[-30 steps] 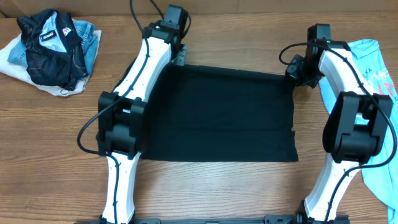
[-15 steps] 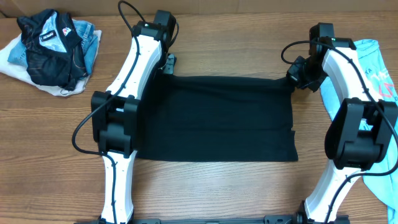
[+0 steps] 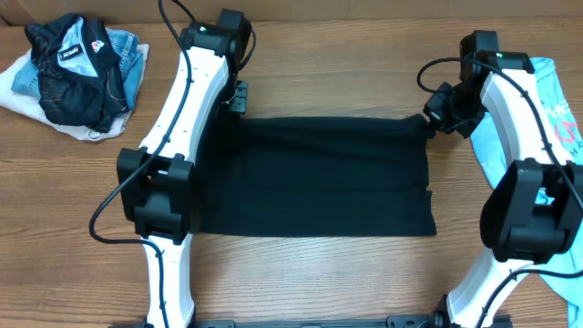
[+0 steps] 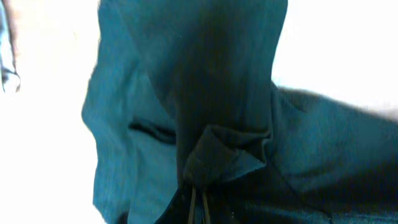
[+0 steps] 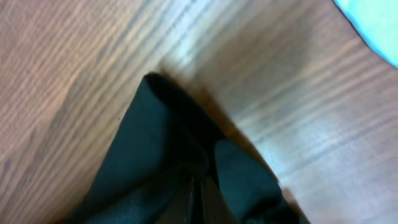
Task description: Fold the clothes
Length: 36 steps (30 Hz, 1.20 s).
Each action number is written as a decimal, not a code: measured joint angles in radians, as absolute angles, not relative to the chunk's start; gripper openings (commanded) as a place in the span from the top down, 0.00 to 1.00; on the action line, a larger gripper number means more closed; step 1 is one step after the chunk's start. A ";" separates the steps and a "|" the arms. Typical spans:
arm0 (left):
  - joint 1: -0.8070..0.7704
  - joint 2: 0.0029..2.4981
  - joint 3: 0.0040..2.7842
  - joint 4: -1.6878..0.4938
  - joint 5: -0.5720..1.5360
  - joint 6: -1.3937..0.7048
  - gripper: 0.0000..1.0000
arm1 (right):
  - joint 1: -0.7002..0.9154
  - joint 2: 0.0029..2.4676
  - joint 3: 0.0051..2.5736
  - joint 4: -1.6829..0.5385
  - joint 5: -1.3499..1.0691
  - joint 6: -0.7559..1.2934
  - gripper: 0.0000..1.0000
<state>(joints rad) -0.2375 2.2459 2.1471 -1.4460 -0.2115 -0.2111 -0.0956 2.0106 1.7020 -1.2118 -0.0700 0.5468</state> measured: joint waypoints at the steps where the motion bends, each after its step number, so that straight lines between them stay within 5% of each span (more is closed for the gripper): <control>1: -0.237 2.246 2.147 -1.460 -0.205 -0.212 0.96 | -0.096 2.007 1.702 -1.226 -0.069 0.547 0.96; 19: -0.231 2.246 2.038 -1.635 -0.150 -0.212 0.89 | -0.096 2.006 1.702 -1.446 -0.061 0.550 0.91; 28: -0.221 2.246 1.875 -1.607 -0.146 -0.213 0.94 | -0.096 2.006 1.698 -1.494 -0.056 0.550 0.96; 30: -0.221 2.246 1.860 -1.605 -0.145 -0.212 0.66 | -0.096 2.006 1.684 -1.494 -0.056 0.550 0.75; 31: -0.221 2.246 1.852 -1.605 -0.146 -0.212 0.64 | -0.096 2.006 1.670 -1.493 -0.051 0.555 0.64; 36: -0.214 2.246 1.850 -1.610 -0.167 -0.211 0.48 | -0.098 2.006 1.615 -1.501 -0.024 0.549 0.60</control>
